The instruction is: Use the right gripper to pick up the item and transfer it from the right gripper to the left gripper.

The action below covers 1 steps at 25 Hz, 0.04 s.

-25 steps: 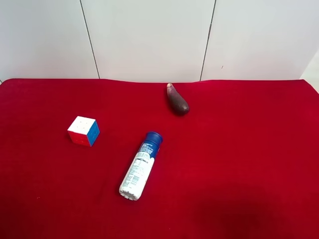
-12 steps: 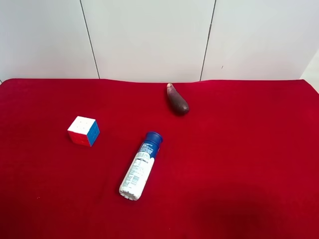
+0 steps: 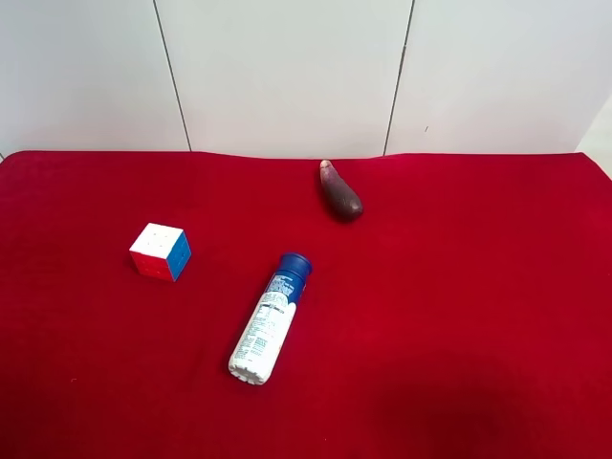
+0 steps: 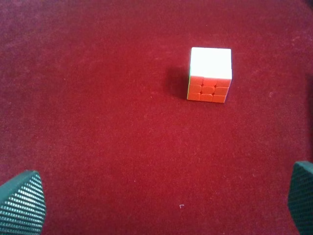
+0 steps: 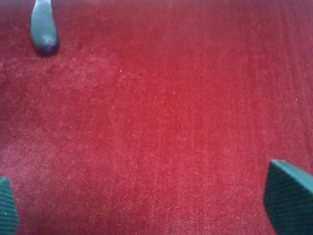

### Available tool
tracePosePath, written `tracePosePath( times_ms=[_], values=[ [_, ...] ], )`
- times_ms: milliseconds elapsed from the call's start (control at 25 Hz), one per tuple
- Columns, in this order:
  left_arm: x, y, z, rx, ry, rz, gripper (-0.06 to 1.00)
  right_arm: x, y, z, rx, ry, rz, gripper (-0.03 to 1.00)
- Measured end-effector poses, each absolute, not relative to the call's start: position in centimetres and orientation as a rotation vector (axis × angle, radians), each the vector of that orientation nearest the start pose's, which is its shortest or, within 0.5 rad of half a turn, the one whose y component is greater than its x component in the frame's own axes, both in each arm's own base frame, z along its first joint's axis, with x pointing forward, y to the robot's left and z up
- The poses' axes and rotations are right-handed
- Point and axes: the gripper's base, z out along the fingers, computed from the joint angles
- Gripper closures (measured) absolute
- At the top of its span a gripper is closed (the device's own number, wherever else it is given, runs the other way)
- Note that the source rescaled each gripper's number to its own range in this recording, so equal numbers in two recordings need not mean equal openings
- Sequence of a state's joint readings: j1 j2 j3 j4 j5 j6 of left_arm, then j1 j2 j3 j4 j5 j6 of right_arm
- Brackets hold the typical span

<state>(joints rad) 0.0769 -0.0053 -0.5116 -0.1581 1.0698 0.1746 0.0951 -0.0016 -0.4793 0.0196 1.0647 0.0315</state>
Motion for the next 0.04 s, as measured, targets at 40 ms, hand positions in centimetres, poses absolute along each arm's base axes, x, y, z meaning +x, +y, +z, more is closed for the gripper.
tracePosePath(
  times_ms=[40],
  values=[
    [-0.7,-1.32,28.05,0.109,2.024,-0.03,-0.06,-0.31,0.13,27.12,-0.066,2.068,0.101,-0.03]
  ],
)
